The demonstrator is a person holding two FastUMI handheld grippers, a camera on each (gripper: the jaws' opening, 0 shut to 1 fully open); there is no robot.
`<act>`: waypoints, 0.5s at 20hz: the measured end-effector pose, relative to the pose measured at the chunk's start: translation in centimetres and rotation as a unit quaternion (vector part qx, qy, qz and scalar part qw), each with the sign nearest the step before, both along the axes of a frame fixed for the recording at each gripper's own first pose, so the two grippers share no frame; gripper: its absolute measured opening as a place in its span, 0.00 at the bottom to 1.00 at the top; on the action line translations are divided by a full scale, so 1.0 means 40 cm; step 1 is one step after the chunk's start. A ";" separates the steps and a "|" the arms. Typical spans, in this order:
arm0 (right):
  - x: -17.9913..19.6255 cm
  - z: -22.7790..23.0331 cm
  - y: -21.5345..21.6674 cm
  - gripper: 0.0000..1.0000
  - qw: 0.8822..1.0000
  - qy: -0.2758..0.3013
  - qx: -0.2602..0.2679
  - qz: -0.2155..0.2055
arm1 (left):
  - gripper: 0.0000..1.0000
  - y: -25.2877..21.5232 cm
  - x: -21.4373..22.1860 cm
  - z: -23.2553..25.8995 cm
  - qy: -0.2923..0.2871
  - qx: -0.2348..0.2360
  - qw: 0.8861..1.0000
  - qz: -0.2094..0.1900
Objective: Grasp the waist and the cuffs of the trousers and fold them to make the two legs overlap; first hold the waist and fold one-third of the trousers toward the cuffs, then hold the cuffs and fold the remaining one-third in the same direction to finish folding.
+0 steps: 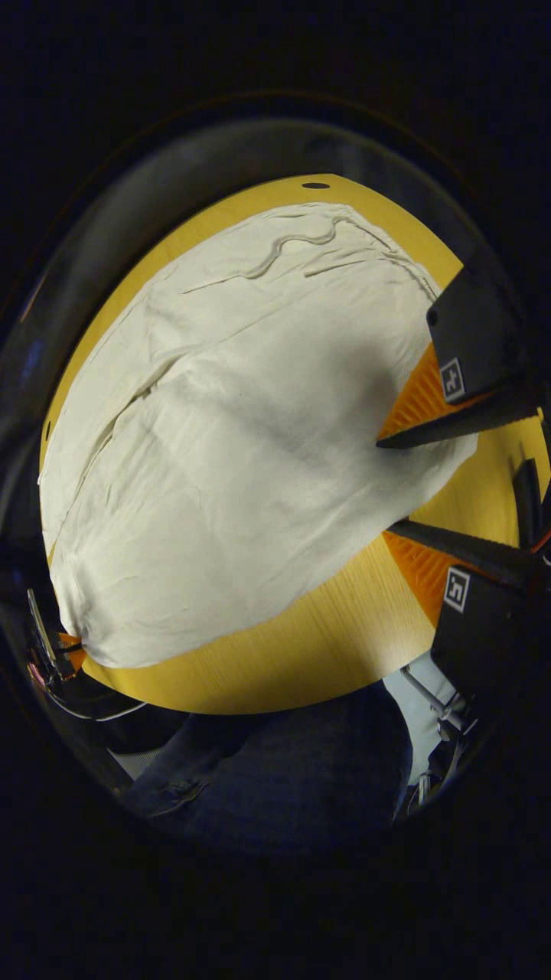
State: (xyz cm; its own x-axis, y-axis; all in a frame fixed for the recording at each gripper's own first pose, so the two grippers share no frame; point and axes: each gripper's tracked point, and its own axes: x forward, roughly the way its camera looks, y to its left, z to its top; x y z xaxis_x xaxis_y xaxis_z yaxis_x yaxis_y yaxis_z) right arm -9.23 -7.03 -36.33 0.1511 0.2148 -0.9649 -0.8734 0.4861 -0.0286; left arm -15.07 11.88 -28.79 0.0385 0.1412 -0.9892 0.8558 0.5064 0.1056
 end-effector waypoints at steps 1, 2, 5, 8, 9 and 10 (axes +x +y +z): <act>0.009 0.002 -0.003 0.51 1.000 -0.007 -0.002 0.002 | 0.02 -0.010 -0.009 0.003 -0.003 -0.004 1.000 0.002; 0.020 0.002 -0.004 0.34 1.000 -0.014 -0.003 0.003 | 0.02 -0.009 -0.010 0.003 -0.005 -0.009 1.000 0.007; 0.029 0.006 -0.008 0.14 1.000 -0.012 -0.007 -0.003 | 0.02 -0.012 -0.013 0.003 -0.009 -0.025 0.999 0.026; 0.052 0.004 -0.014 0.05 1.000 -0.014 -0.014 -0.010 | 0.00 -0.010 -0.012 0.003 -0.015 -0.028 0.999 0.031; 0.060 0.005 -0.015 0.05 0.999 -0.026 -0.017 -0.012 | 0.00 -0.006 -0.003 0.005 -0.026 -0.026 0.999 0.030; 0.062 0.018 -0.011 0.05 0.999 -0.039 -0.018 -0.017 | 0.00 -0.004 0.010 0.005 -0.039 -0.023 0.999 0.030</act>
